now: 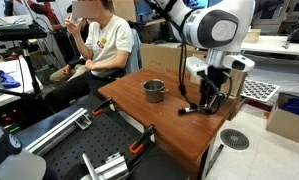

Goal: Place the marker inside the pot

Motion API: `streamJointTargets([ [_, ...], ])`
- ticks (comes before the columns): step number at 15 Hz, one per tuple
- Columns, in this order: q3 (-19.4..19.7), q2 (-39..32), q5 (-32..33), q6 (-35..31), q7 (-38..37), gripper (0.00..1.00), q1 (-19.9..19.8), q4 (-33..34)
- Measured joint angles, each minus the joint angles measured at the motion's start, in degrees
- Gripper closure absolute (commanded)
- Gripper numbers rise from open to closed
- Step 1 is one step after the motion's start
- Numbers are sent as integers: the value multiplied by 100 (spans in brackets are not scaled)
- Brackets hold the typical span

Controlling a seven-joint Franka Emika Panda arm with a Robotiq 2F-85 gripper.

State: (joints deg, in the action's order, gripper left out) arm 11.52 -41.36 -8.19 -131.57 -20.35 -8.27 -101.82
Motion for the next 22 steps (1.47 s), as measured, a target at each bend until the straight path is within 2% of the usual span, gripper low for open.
streamJointTargets([
  [4, -3, 0, 0, 4, -1, 100, 0, 37],
  [5, -8, 1, -3, 5, 2, 95, 0, 41],
  [10, -152, 160, -68, 6, 182, 95, -11, 58],
  [16, -446, 1034, -293, -66, 751, 95, -24, -309],
  [18, -528, 1407, -364, -282, 965, 95, -22, -580],
  [22, -771, 1938, -397, -1121, 1412, 95, 32, -1308],
])
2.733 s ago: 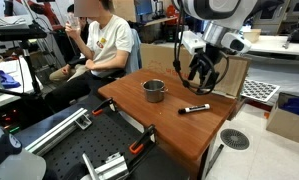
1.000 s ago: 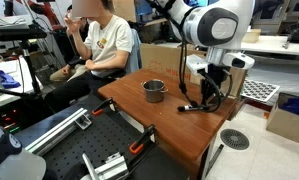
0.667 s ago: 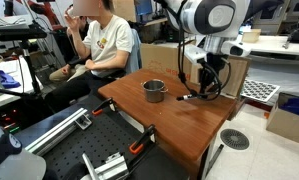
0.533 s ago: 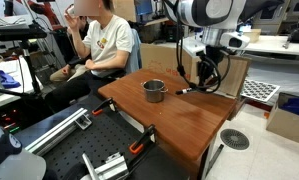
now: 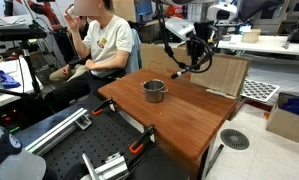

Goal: Place the marker inside the pot

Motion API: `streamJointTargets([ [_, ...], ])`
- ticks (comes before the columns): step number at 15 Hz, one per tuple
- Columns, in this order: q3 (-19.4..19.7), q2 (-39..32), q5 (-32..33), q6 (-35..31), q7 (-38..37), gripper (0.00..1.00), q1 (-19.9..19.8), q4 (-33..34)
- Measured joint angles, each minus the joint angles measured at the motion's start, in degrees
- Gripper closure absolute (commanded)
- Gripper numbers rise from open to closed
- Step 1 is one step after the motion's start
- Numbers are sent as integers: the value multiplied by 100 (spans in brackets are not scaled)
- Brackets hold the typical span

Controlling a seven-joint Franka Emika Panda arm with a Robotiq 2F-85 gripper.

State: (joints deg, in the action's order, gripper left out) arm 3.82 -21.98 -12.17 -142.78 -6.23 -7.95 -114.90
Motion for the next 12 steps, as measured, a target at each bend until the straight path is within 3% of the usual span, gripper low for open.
streamJointTargets([
  [7, -557, 226, -114, -1661, 495, 95, 218, -1160],
  [12, -964, 412, -479, -2179, 1112, 95, 110, -1681],
])
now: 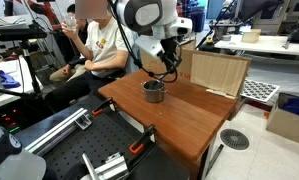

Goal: Place the marker inside the pot

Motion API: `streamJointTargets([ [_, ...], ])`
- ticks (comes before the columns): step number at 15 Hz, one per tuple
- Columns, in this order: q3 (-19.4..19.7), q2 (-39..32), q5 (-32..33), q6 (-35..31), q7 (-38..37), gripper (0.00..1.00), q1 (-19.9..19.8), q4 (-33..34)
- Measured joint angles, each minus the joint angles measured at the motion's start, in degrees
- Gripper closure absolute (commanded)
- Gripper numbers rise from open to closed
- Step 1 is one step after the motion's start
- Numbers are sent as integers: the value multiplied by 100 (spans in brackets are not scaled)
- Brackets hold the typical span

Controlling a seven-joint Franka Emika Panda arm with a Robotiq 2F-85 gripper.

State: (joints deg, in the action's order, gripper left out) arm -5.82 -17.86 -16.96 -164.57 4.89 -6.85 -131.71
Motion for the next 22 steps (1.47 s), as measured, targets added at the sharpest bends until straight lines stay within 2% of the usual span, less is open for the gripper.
streamJointTargets([
  [6, -151, 41, -72, -86, 458, 95, -85, -367],
  [7, -153, 41, -63, -90, 471, 54, -83, -407],
  [8, -153, 42, -58, -101, 471, 53, -78, -431],
  [9, -153, 42, -57, -107, 471, 48, -75, -437],
  [15, -155, 43, -57, -99, 471, 3, -71, -460],
  [17, -153, 70, -55, 70, 448, 0, -70, -450],
  [18, -135, 121, -45, 383, 399, 0, -70, -435],
  [22, -12, 602, -93, 2196, 280, 0, -72, -248],
])
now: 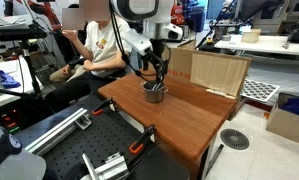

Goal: Place the marker inside the pot

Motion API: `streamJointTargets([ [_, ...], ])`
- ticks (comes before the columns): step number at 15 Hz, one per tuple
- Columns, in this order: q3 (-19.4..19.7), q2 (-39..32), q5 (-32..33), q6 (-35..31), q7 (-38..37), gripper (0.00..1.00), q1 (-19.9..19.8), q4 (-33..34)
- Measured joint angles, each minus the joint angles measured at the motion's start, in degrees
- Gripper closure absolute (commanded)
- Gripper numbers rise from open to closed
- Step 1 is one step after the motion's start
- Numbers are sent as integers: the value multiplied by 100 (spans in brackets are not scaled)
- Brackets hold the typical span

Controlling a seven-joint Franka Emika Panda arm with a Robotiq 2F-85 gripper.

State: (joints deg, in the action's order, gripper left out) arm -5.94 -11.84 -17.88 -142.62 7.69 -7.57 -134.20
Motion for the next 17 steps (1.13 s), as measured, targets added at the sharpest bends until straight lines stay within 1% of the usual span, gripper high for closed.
streamJointTargets([
  [3, 134, 585, -189, 1070, -2, 0, 3, 140],
  [7, 354, 1335, -335, 1967, -117, 0, 39, 252],
  [9, 400, 1491, -335, 2141, -190, 0, 63, 251],
  [17, 409, 1469, -335, 2146, -208, 0, 78, 227],
])
